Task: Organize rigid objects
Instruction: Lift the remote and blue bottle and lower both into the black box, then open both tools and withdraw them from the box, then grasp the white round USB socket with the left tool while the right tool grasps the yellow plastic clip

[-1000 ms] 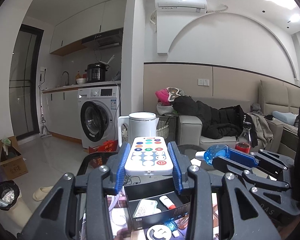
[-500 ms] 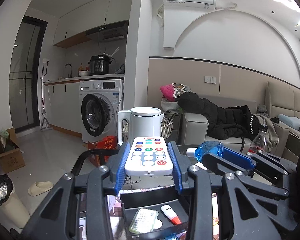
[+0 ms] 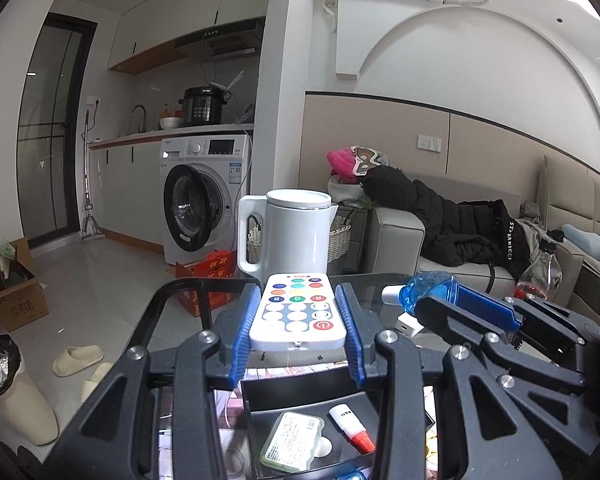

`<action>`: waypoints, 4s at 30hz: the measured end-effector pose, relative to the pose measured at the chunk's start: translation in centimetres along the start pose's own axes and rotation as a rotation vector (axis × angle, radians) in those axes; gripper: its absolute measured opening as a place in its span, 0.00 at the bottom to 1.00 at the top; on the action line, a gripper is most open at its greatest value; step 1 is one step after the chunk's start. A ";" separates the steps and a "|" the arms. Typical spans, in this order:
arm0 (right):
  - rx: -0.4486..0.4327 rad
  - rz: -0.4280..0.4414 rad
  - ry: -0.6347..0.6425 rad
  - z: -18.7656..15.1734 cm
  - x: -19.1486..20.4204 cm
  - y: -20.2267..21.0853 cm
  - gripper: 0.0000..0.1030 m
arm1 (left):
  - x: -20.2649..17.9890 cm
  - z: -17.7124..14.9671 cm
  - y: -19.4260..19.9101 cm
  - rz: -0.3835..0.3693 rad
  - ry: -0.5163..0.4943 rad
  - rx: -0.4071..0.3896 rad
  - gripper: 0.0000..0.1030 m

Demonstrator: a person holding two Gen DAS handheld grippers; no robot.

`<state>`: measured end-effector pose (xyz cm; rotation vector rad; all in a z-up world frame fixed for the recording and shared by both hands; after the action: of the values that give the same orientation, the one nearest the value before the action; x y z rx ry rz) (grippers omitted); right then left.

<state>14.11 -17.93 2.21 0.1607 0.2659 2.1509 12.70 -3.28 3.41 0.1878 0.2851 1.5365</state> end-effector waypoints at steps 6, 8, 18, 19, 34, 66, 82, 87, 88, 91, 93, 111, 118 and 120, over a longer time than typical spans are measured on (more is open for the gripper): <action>0.023 -0.004 -0.012 -0.2 -0.3 -0.2 0.21 | -0.2 -0.3 -0.8 0.005 -0.006 0.033 0.36; 0.033 -0.006 -0.015 -0.2 -0.3 -0.4 0.21 | -0.2 -0.5 -1.3 0.001 -0.006 0.056 0.36; 0.291 -0.027 -0.122 -3.0 -3.2 -5.0 0.21 | -1.0 -3.3 -5.9 -0.015 -0.035 0.286 0.36; 0.324 -0.020 -0.138 -3.5 -3.5 -5.5 0.21 | -1.0 -3.6 -6.2 -0.017 -0.036 0.308 0.36; 0.630 0.042 -0.198 -9.6 -4.5 -9.4 0.21 | -1.5 -7.8 -9.6 -0.005 -0.084 0.578 0.36; 0.591 0.036 -0.229 -8.5 -8.1 -3.7 0.19 | 0.2 -8.3 -5.5 -0.047 -0.150 0.624 0.74; 0.774 -0.062 -0.246 -15.0 -12.3 -4.5 0.19 | -2.9 -12.8 -3.7 -0.172 -0.286 0.747 0.76; 0.781 -0.076 -0.221 -15.4 -12.1 -5.2 0.19 | -3.7 -13.2 -4.4 -0.172 -0.284 0.758 0.76; 0.791 -0.072 -0.220 -15.6 -12.1 -5.4 0.19 | -3.7 -13.2 -4.6 -0.172 -0.281 0.761 0.76; 0.832 -0.050 -0.189 -15.7 -11.4 -5.2 0.19 | -3.6 -13.3 -5.0 -0.168 -0.277 0.766 0.76; 0.854 0.003 -0.187 -15.7 -10.9 -4.5 0.19 | -3.5 -13.5 -5.2 -0.168 -0.276 0.772 0.76; 0.896 0.141 -0.092 -16.3 -4.6 -4.3 0.39 | -3.4 -14.7 -6.0 -0.169 -0.278 0.812 0.56; 0.933 0.151 -0.060 -16.5 -4.2 -3.8 0.27 | -2.8 -14.9 -5.2 -0.157 -0.283 0.836 0.56; 0.946 0.163 -0.044 -16.5 -3.9 -3.3 0.27 | -2.2 -15.1 -4.7 -0.149 -0.272 0.853 0.56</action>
<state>15.37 -21.51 -14.65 0.7810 1.2626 2.0076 12.64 -6.46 -12.20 1.0124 0.7075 1.1437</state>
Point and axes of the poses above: each gripper's, at about its wrist camera, not at the fingertips, and y roughly against the way its jaws point, x to its left, z to its top, the point moved 2 cm from there along -y, roughly the way its jaws point, and after that the axes turned 6 degrees about z, right-handed, at the moved point
